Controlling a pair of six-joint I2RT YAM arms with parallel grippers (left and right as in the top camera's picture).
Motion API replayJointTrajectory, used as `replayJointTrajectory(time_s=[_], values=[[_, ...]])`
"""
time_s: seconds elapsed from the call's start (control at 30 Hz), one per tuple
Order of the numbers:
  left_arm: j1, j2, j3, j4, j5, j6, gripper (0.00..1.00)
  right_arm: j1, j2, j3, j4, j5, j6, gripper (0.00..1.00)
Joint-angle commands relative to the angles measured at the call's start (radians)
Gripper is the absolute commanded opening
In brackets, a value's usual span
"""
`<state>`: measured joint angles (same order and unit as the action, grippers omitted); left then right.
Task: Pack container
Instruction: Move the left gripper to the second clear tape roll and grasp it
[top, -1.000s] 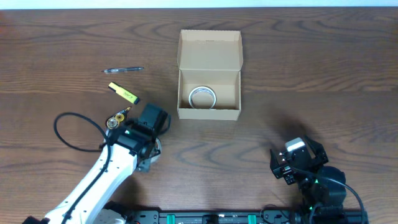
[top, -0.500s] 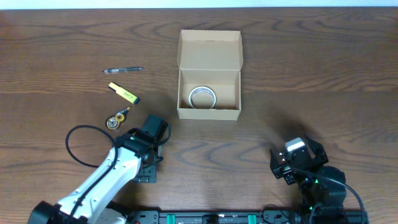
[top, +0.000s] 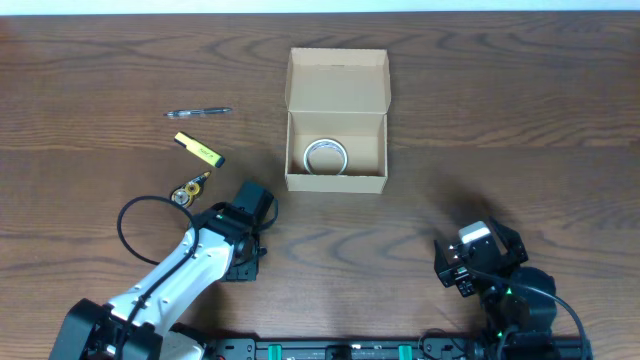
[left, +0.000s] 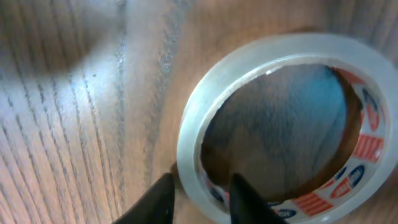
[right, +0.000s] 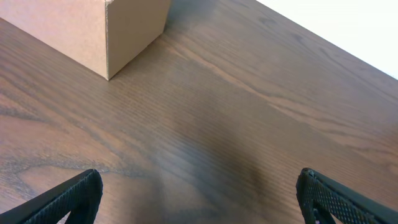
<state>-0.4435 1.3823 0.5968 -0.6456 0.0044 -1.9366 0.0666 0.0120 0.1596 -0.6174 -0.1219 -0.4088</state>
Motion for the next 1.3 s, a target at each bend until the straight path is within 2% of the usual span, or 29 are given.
replayJointTrajectory(time_s=[0.0, 0.1, 0.2, 0.37, 0.43, 0.57, 0.6, 0.73, 0.77, 0.9, 1.0, 1.07, 1.27], values=[[-0.002, 0.006, -0.006, -0.003, -0.005, 0.003, 0.2, -0.007, -0.006, -0.003, -0.003, 0.002, 0.011, 0.99], [-0.002, 0.006, -0.006, -0.003, -0.008, 0.003, 0.15, -0.007, -0.006, -0.003, -0.003, 0.002, 0.011, 0.99], [-0.002, -0.005, -0.006, -0.003, -0.029, 0.003, 0.14, -0.007, -0.006, -0.003, -0.003, 0.002, 0.011, 0.99], [-0.002, -0.117, 0.001, -0.019, -0.155, 0.056, 0.12, -0.007, -0.006, -0.003, -0.003, 0.002, 0.011, 0.99], [-0.002, -0.171, 0.026, -0.064, -0.212, 0.056, 0.07, -0.007, -0.006, -0.003, -0.003, 0.002, 0.011, 0.99], [-0.002, -0.234, 0.136, -0.192, -0.337, 0.087, 0.07, -0.007, -0.006, -0.003, -0.003, 0.002, 0.011, 0.99], [-0.002, -0.238, 0.167, -0.215, -0.362, 0.112, 0.09, -0.007, -0.006, -0.003, -0.003, 0.002, 0.011, 0.99], [-0.002, -0.238, 0.242, -0.247, -0.373, 0.149, 0.39, -0.007, -0.006, -0.003, -0.003, 0.002, 0.011, 0.99], [-0.002, -0.228, 0.233, -0.234, -0.352, 0.145, 0.42, -0.007, -0.006, -0.003, -0.003, 0.002, 0.011, 0.99], [-0.002, -0.157, 0.136, -0.164, -0.235, 0.04, 0.43, -0.007, -0.006, -0.003, -0.003, 0.002, 0.011, 0.99], [-0.002, -0.126, 0.066, -0.058, -0.193, 0.039, 0.47, -0.007, -0.006, -0.003, -0.003, 0.002, 0.011, 0.99], [-0.002, -0.108, 0.039, -0.018, -0.185, 0.036, 0.57, -0.007, -0.006, -0.003, -0.003, 0.002, 0.011, 0.99], [-0.002, -0.053, 0.033, -0.004, -0.155, 0.036, 0.68, -0.007, -0.006, -0.003, -0.003, 0.002, 0.011, 0.99]])
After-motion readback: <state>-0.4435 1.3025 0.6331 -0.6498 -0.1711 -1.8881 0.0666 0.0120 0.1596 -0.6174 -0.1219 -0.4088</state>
